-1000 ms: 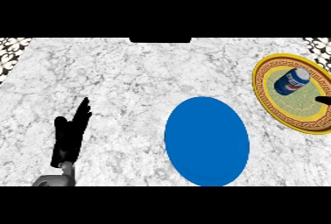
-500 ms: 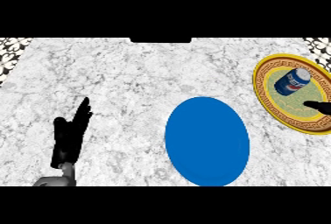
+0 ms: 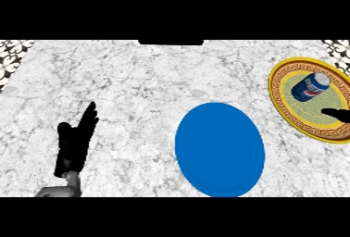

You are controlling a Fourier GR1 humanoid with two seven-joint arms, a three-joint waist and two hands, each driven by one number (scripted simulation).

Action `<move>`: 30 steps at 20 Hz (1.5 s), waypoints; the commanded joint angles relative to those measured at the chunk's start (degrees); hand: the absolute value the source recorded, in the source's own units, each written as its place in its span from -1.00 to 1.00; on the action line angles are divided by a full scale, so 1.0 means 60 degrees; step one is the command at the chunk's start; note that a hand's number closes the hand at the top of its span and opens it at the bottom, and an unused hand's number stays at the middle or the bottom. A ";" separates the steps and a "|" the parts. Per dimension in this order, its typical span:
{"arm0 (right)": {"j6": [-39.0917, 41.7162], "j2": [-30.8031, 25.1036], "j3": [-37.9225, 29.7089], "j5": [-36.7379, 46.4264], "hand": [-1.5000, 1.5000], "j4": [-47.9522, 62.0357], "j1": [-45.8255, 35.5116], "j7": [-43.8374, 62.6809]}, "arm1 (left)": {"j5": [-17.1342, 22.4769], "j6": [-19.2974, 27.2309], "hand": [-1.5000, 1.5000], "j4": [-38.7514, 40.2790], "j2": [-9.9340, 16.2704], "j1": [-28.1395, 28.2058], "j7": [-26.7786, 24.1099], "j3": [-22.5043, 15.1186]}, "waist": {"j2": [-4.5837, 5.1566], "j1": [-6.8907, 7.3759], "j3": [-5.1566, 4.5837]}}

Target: Pick the can from the plate and place it in the plate

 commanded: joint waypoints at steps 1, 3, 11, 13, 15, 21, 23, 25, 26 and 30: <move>-0.0072 -0.0205 0.0106 -0.0036 -1.00 0.0243 0.0117 -0.0153 | -0.0240 0.0221 0.00 0.0623 -0.0241 -0.0292 -0.0353 -0.0061 | 0.0021 -0.0008 0.0002; -0.0509 -0.0120 0.0164 -0.0080 -1.00 0.0140 0.0209 -0.0069 | -0.0044 -0.0047 0.00 0.0488 0.0039 -0.0476 -0.0070 0.0171 | 0.0003 -0.0035 -0.0001; -0.0506 -0.0477 0.0247 -0.0205 -1.00 0.0439 0.0768 -0.0254 | -0.0106 -0.0023 0.00 0.0140 0.0066 -0.0462 0.0243 0.0195 | 0.0005 -0.0015 0.0005; -0.0517 -0.0667 0.0109 -0.0268 -1.00 0.0597 0.0717 -0.0526 | -0.0090 -0.0109 0.00 0.0847 -0.0042 -0.0584 -0.0447 0.0185 | 0.0058 0.0050 0.0017; -0.0448 -0.0785 0.0085 -0.0363 -1.00 0.0621 0.0972 -0.0521 | -0.0136 -0.0044 0.00 0.0549 -0.0209 0.0039 -0.0760 0.0018 | 0.0025 0.0022 0.0011; -0.0326 -0.1134 -0.0277 -0.0771 -1.00 0.0720 0.1315 -0.1006 | 0.0105 -0.0240 0.00 0.0069 -0.0017 0.0336 -0.0556 0.0216 | 0.0038 0.0093 0.0027; -0.0415 -0.1067 -0.0279 -0.0810 -1.00 0.0716 0.1394 -0.1148 | -0.0048 -0.0147 0.00 0.0135 -0.0094 -0.0245 -0.0057 0.0087 | 0.0035 0.0046 0.0026; -0.0447 -0.1303 -0.0417 -0.0961 -1.00 0.0781 0.1367 -0.0888 | -0.0172 0.0017 0.00 -0.0186 -0.0097 0.0160 -0.0122 0.0077 | 0.0028 0.0073 0.0025; -0.0694 -0.1308 -0.0356 -0.0897 -1.00 0.0804 0.1065 -0.0505 | -0.0221 0.0110 0.00 0.0091 -0.0315 -0.0042 -0.0199 -0.0034 | 0.0045 0.0089 0.0026; -0.1281 -0.1235 -0.0528 -0.1071 -1.00 0.0878 0.1329 -0.0538 | -0.0120 -0.0099 0.00 0.0024 -0.0093 0.0028 -0.0233 0.0093 | 0.0044 0.0104 0.0029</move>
